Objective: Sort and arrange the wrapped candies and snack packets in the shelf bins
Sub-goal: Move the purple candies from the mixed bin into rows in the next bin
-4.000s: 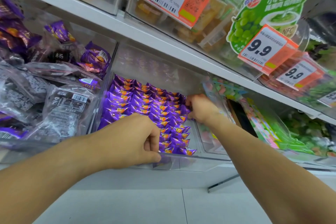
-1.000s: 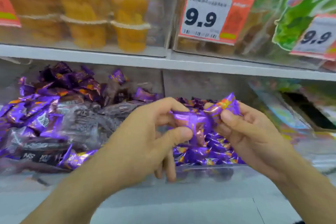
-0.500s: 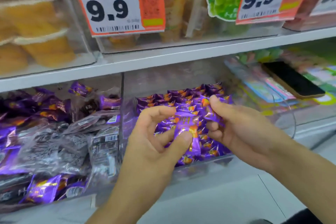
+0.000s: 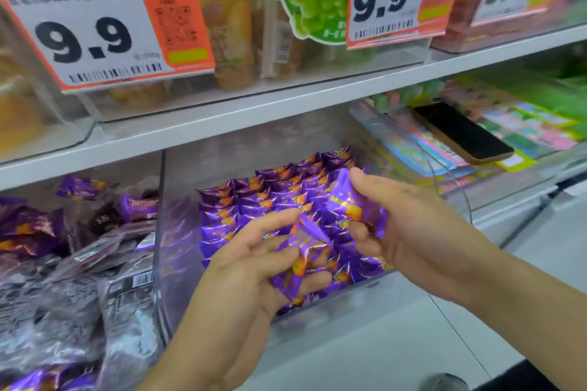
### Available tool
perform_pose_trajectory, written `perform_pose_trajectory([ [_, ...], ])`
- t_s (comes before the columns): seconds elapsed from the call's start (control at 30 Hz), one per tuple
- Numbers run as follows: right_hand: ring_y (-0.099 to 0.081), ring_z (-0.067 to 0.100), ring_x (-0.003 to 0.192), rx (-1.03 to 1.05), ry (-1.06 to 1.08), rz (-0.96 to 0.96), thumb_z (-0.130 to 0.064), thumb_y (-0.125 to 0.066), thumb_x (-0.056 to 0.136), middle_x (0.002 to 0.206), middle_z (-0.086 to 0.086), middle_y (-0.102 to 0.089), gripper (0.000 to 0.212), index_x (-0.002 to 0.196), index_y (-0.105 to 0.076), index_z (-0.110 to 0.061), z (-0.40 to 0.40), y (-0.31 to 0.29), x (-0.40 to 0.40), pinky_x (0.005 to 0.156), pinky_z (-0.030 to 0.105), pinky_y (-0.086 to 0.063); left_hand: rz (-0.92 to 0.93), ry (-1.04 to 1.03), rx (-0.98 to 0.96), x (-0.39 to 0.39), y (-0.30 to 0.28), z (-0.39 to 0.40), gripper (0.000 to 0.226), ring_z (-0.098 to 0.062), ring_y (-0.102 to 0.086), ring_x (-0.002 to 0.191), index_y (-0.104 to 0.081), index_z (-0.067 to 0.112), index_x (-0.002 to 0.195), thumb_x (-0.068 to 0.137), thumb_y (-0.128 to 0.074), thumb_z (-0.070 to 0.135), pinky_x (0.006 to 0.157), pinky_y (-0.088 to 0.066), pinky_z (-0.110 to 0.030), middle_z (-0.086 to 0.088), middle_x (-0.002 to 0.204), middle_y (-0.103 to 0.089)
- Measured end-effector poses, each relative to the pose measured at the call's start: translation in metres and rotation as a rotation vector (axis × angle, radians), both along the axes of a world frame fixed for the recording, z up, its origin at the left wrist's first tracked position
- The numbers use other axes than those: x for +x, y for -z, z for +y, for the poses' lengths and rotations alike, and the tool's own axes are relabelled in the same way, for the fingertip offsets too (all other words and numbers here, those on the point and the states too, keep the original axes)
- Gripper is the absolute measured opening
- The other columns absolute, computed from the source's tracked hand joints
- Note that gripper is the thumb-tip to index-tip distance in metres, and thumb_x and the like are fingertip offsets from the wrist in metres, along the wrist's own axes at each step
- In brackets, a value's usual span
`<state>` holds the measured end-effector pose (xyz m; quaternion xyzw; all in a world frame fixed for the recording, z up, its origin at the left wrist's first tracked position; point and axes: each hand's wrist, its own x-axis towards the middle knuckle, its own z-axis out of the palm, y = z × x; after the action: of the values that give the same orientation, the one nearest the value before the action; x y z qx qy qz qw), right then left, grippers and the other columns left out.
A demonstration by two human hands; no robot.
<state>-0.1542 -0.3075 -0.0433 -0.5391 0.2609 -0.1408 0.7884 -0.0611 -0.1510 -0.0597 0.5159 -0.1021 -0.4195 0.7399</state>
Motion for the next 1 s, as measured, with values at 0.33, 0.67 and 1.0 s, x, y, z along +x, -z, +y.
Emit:
perform_pose_trajectory([
  [0.33, -0.061, 0.020, 0.060, 0.003, 0.054, -0.008, -0.013, -0.070, 0.079, 0.072, 0.008, -0.064, 0.018, 0.095, -0.066, -0.007, -0.005, 0.003, -0.001, 0.048, 0.024, -0.045, -0.136, -0.080, 0.105, -0.005, -0.003, 0.004, 0.044, -0.019, -0.071, 0.074, -0.072, 0.004, 0.106, 0.063, -0.075, 0.012, 0.095, -0.052, -0.042, -0.014, 0.090, -0.076],
  [0.67, -0.073, 0.037, 0.079, 0.095, -0.008, -0.076, -0.009, -0.066, 0.073, 0.083, 0.017, -0.069, 0.009, 0.081, -0.069, -0.004, 0.001, -0.002, -0.005, 0.061, 0.031, -0.060, 0.071, -0.165, 0.072, 0.002, -0.001, 0.003, 0.027, -0.030, -0.074, 0.086, -0.080, 0.004, 0.082, 0.092, -0.056, 0.010, 0.065, -0.062, -0.034, -0.019, 0.101, -0.075],
  [1.0, -0.058, 0.012, 0.063, -0.394, -0.147, 0.006, -0.028, -0.076, 0.070, 0.077, 0.003, -0.070, 0.028, 0.093, -0.077, -0.014, 0.008, 0.006, -0.007, 0.056, 0.017, -0.044, 0.002, -0.069, 0.002, -0.003, -0.004, 0.002, 0.035, -0.027, -0.074, 0.093, -0.080, 0.007, 0.086, 0.091, -0.055, 0.030, 0.077, -0.061, -0.035, -0.016, 0.099, -0.076],
])
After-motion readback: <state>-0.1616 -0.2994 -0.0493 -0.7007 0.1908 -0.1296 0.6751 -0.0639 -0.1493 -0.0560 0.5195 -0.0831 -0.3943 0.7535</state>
